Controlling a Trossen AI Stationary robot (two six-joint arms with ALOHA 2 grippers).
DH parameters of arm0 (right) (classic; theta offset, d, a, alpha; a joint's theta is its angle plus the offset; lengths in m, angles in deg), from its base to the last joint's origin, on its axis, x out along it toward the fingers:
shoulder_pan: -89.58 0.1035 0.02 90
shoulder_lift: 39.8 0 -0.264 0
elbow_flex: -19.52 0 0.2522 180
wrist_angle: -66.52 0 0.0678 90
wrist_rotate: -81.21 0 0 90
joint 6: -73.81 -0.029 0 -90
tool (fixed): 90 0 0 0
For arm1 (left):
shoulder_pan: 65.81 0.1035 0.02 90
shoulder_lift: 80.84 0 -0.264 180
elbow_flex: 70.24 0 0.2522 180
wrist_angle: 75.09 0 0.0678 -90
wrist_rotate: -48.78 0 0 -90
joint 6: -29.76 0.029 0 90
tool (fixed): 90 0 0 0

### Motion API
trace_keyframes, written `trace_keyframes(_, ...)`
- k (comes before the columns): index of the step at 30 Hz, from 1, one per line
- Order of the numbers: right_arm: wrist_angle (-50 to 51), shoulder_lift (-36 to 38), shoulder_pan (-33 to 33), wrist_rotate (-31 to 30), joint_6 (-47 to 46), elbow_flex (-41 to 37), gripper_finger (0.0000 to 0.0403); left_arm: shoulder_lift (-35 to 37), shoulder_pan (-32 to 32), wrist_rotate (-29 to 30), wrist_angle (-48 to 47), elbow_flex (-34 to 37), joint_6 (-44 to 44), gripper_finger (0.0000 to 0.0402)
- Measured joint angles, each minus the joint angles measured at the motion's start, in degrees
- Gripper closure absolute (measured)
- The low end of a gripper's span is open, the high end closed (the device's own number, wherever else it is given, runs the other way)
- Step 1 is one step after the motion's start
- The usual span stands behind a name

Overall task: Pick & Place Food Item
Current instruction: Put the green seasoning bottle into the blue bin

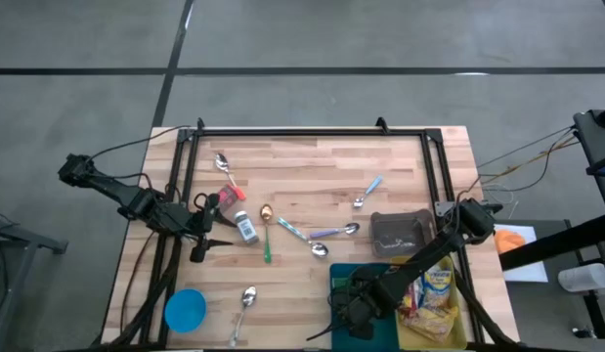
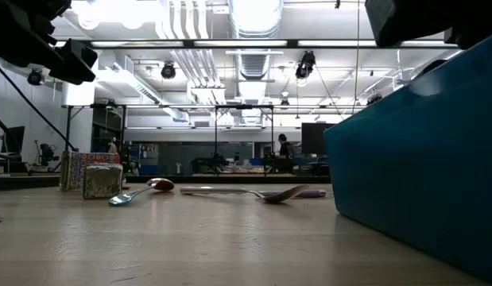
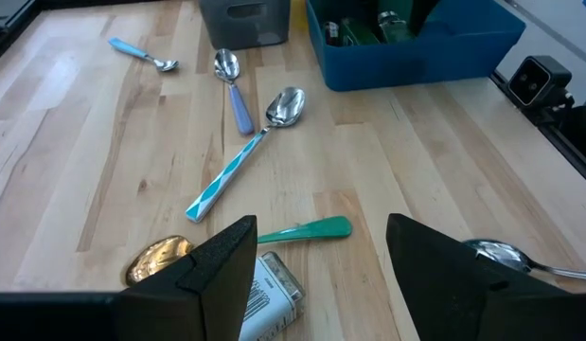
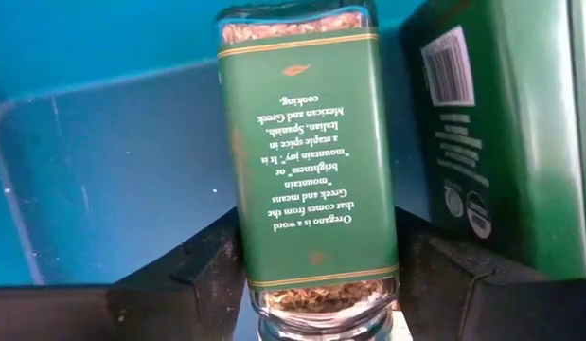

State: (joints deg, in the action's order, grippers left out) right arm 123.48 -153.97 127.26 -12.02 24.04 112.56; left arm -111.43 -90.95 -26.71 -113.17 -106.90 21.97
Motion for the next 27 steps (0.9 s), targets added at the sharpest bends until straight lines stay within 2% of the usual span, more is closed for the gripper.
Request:
trace_keyframes(12, -0.2, 0.0, 0.0, 0.1, 0.1, -0.3, 0.0095, 0.0, 0.0, 0.0, 0.0, 0.0, 0.0, 0.0161)
trace_keyframes(27, -0.1, 2.4, 0.1, 0.2, 0.6, 0.0, 0.0087, 0.0, 0.0, 0.0, 0.0, 0.0, 0.0, 0.0161)
